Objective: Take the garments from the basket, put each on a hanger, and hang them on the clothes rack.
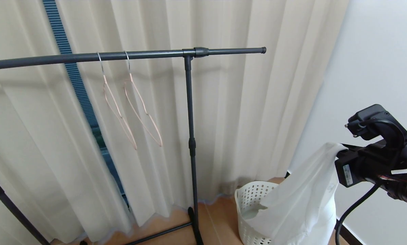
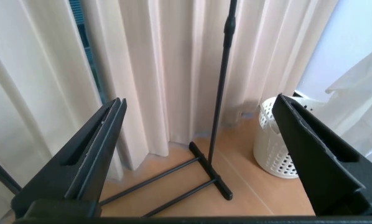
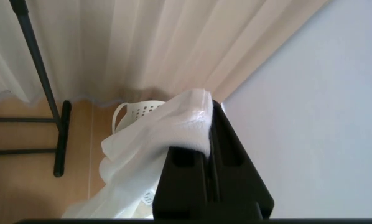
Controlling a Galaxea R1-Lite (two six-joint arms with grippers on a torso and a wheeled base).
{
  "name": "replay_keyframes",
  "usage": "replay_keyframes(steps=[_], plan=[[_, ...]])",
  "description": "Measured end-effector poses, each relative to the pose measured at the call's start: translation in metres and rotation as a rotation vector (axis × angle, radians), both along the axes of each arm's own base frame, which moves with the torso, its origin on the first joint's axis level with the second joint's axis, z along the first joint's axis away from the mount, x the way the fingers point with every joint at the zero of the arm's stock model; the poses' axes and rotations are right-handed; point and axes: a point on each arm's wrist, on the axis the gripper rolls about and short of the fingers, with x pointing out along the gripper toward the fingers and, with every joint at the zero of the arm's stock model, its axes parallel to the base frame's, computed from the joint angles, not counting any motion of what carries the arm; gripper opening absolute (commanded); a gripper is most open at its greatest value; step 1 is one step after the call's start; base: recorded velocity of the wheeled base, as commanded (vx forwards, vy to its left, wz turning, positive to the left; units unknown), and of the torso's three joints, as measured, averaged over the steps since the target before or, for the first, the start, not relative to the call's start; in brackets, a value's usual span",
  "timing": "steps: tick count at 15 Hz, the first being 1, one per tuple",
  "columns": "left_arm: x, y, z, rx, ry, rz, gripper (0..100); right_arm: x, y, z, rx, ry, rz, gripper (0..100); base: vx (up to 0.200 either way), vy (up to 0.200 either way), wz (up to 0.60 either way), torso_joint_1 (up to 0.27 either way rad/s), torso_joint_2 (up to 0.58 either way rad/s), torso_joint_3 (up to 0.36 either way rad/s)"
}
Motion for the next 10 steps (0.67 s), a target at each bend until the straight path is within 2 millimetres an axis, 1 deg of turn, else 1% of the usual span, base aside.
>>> replay_keyframes(steps=[3,7,10], plan=[[0.0,0.0,-0.0001,-0.001,0.002,0.002,100,-0.0002,0.0001,-0.0005,-0.002,0.002,0.001,0,0.0,0.0,0.0,0.066,-0.14,-0.08],[0.0,0.0,-0.0001,-0.002,0.002,0.001,100,-0.0004,0.0003,-0.0003,-0.002,0.001,0.003,0,0.0,0.0,0.0,0.0,0.0,0.0],[0.0,0.0,-0.0001,-0.003,0.002,0.002,100,-0.0008,0.0017,0.0003,0.0,-0.002,0.01,0,0.0,0.0,0.0,0.004,0.0,-0.134]])
